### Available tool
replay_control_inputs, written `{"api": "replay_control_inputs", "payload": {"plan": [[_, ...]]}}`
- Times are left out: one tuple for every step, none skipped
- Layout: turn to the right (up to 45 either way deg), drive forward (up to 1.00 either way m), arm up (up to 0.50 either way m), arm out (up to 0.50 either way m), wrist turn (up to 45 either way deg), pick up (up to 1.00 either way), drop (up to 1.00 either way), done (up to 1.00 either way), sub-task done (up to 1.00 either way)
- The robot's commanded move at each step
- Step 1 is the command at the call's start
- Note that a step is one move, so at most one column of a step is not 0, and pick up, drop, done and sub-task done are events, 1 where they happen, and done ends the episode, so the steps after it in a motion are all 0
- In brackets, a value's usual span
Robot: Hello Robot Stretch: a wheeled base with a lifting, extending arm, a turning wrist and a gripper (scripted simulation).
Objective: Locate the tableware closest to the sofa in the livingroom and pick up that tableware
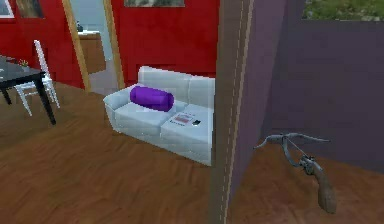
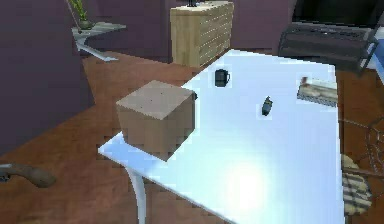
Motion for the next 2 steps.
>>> {"api": "replay_control_inputs", "payload": {"plan": [[-12.0,0.0,0.0,0.0,0.0,0.0,0.0,0.0,0.0],[0.0,0.45,0.0,0.0,0.0,0.0,0.0,0.0,0.0]]}}
